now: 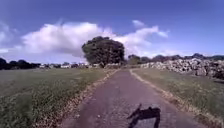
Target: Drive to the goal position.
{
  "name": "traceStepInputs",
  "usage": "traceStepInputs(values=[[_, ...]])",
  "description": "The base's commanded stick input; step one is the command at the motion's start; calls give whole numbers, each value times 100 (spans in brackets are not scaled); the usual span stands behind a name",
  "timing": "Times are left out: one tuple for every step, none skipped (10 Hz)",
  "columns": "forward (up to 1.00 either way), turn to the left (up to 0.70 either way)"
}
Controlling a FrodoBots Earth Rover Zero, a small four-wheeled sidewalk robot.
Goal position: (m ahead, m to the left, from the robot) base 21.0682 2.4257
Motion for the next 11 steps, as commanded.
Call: traceStepInputs(values=[[70,0],[70,0],[70,0],[70,0],[70,0],[70,0],[70,0],[70,0],[70,0],[70,0],[70,0]])
